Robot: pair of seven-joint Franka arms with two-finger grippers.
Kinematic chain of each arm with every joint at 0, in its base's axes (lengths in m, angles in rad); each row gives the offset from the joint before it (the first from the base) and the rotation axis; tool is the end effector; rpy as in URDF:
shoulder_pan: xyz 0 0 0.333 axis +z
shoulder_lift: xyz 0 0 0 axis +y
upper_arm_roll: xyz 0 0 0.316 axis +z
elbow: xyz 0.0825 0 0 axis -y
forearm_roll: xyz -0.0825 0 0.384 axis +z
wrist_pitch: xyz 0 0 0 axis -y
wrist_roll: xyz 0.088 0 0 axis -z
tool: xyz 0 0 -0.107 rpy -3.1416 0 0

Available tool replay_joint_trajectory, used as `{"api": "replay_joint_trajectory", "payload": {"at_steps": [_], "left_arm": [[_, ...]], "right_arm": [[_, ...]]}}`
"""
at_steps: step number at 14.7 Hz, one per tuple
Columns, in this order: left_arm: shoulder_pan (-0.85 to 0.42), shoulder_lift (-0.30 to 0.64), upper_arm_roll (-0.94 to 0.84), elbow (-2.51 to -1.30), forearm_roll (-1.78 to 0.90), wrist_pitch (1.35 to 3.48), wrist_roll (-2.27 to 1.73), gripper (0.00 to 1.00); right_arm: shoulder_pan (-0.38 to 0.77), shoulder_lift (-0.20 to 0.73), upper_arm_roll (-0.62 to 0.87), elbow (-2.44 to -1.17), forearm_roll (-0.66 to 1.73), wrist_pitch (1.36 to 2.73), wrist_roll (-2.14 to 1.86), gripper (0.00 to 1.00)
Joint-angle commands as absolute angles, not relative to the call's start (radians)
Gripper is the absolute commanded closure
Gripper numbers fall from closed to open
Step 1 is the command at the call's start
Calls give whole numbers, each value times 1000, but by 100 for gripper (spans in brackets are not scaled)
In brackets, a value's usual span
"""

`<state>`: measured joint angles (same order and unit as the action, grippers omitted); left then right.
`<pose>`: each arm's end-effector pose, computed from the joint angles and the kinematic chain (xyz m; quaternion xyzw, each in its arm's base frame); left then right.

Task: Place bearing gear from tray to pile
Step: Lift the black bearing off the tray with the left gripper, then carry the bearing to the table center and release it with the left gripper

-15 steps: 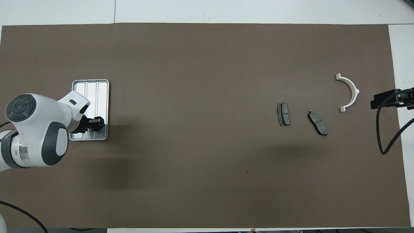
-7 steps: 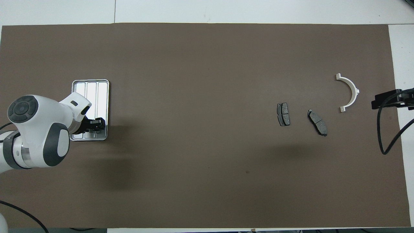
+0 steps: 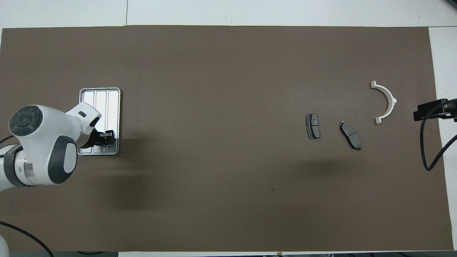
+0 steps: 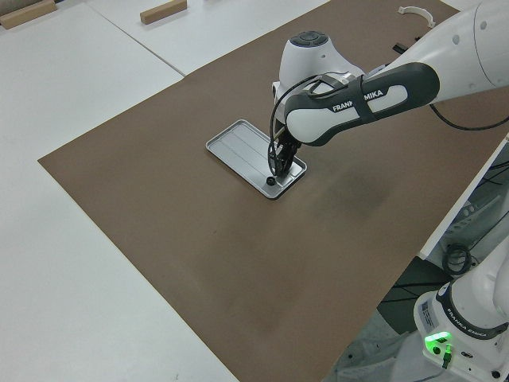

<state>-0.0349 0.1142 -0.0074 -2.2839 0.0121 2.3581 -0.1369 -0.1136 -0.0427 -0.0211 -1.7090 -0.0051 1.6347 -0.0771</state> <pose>0.5218 -0.0219 0.3003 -0.9989 -0.0429 0.0196 0.0055 0.5386 -0.0737 0.5880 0.9995 -0.0286 -0.0159 0.0004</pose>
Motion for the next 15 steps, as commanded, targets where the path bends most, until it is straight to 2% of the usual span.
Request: {"api": "replay_joint_trajectory", "payload": {"at_steps": [1,4,9,15], "left_arm": [[-43,110,-2,-2295,21,2379,-153,80],[-52,126,-2,-2241,20,2346,-156,96],[-136,167,-3,-2045,12,2188,-329,96],[-325,204,-3,-1936,-28,2171,-635,96]], "right_arm": [[-130,-64,-14,-1736,14,1652,-113,0],[-132,-64,-14,-1736,14,1652,-114,0],[-133,-64,-14,-1744,14,1661,-118,0],[-164,-63,-14,-1764,14,1695,-167,0]]}}
